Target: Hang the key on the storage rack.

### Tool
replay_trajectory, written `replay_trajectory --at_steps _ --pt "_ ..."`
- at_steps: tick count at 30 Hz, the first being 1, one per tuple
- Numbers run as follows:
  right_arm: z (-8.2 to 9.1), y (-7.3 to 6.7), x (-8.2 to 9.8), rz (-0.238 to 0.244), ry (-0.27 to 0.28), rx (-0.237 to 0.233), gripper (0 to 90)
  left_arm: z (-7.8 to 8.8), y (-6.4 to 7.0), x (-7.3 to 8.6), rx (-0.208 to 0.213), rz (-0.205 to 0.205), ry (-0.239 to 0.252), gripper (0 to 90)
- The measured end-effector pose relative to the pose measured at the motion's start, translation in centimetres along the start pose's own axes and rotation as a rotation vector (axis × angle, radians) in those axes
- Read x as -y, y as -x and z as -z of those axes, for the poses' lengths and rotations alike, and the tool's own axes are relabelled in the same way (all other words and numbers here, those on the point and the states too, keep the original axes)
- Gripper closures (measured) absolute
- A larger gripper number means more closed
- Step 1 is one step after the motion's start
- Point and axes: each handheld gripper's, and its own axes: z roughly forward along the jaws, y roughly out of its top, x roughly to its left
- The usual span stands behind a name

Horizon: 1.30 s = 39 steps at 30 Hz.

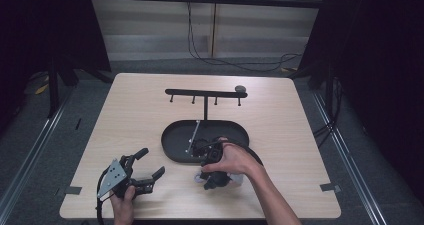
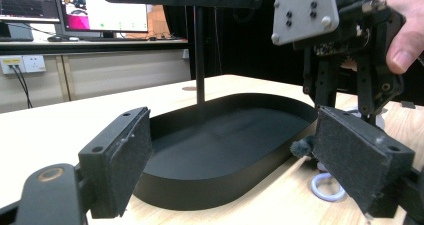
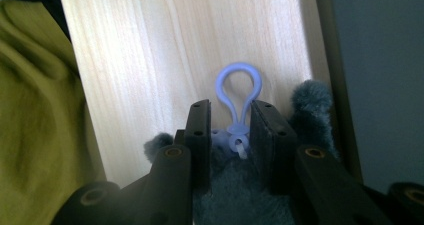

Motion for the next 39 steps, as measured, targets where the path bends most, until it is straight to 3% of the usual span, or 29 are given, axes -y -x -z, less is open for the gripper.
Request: replay_trajectory --at_steps 10,21,30,39 --pt "-1.5 0.8 -0.8 0.008 -0.084 -0.01 69.9 0.0 0.0 0.0 0.003 0.0 0.001 15.6" --pt "-2.6 1.1 -1.3 -0.001 -0.102 -0.036 71.4 0.0 0.0 0.0 0.009 -0.002 0.001 15.6" --pt "-2.8 1.3 -1.2 0.004 -0.121 -0.06 86.5 0.0 0.0 0.0 0.009 -0.002 0.001 15.6" --pt "-2.9 0.8 -1.4 0.027 -0.127 -0.051 87.0 0.0 0.0 0.0 0.007 -0.002 0.002 15.6"
